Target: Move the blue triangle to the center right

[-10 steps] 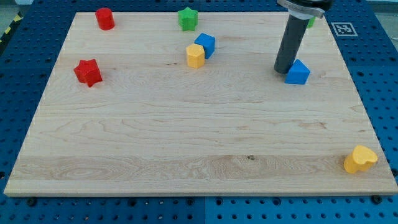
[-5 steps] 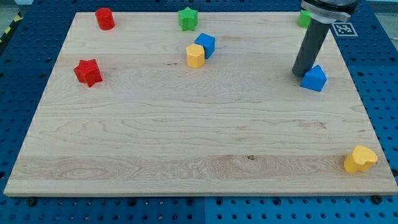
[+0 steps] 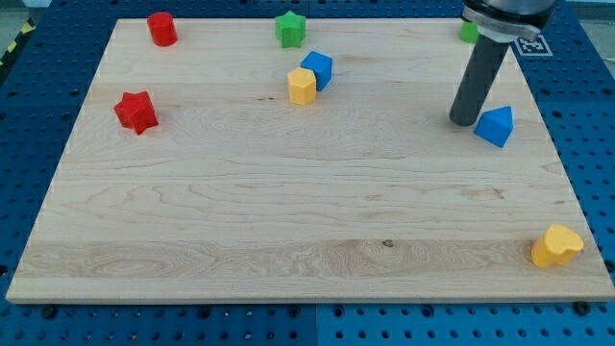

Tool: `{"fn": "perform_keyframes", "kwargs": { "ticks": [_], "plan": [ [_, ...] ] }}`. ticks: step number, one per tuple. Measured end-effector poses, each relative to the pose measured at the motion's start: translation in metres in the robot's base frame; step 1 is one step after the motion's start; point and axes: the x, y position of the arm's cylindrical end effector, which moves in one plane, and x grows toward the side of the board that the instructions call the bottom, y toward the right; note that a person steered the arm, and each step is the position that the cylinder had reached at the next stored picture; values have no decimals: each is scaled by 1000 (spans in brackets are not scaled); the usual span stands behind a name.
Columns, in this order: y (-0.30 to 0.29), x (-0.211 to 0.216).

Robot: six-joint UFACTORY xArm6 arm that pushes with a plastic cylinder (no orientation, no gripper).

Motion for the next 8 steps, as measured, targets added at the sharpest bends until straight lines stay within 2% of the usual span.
{"fn": "perform_keyframes", "kwargs": {
  "ticks": [1, 2, 5, 8],
  "plan": [
    [0, 22],
    [2, 26],
    [4, 19],
    [31, 15]
  ]
}}
